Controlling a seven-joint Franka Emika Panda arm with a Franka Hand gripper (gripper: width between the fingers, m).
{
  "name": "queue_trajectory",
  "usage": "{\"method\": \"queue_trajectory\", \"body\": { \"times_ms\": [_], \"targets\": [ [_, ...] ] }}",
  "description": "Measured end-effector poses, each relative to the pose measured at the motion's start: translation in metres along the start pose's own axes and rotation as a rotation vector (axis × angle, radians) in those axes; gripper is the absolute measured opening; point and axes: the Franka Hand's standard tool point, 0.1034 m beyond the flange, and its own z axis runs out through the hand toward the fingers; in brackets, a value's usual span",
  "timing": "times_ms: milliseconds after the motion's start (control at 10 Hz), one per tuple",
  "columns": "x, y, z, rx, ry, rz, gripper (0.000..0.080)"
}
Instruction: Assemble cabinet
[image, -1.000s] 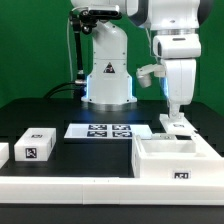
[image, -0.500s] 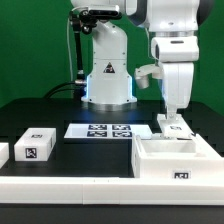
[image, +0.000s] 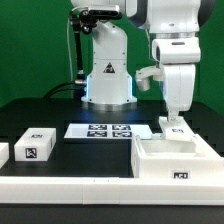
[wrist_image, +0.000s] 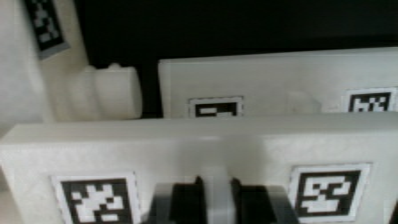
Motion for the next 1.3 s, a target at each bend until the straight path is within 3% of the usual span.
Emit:
{"method": "queue_trajectory", "body": {
  "times_ms": [200,600,1000,1300],
  "targets": [
    [-0.003,0.008,0.002,0.002,0.005,-0.071,0.0061],
    [-0.002,0.009,0.002,0.004,0.005,-0.046,0.0061],
    [0.002,0.059,-0.002,0.031,0.008,0.016,0.0061],
    [0.0,0.062,0.0,0.026,0.013,-0.007,0.0061]
  ]
}}
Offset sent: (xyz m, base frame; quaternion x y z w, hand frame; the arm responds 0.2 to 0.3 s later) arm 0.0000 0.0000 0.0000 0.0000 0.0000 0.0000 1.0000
